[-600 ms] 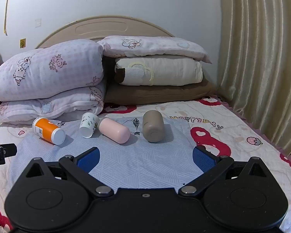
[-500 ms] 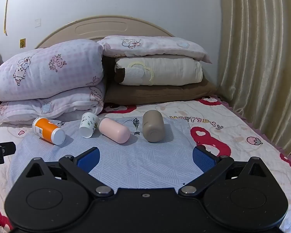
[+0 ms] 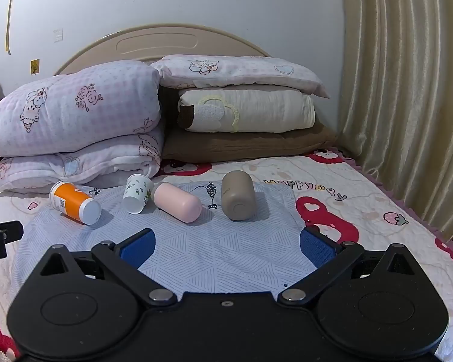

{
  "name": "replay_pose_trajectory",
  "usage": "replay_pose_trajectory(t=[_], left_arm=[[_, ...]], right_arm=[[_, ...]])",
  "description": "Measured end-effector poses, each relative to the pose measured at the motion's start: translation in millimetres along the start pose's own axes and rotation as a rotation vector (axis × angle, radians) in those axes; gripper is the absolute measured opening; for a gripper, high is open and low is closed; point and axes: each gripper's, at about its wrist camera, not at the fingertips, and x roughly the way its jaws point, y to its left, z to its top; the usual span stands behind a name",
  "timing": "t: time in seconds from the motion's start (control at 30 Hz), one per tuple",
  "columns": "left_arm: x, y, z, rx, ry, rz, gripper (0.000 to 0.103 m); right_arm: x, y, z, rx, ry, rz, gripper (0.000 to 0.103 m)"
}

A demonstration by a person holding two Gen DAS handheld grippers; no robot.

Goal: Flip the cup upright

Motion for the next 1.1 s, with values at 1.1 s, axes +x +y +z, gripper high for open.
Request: replay_pose_trajectory(t=[1.1], left_arm=[[5.7,0.4,-9.0,-0.002,0.024,0.000,0.103]], right_arm=[[1.6,-1.0,-0.4,-0.003,0.002,-0.002,0.103]])
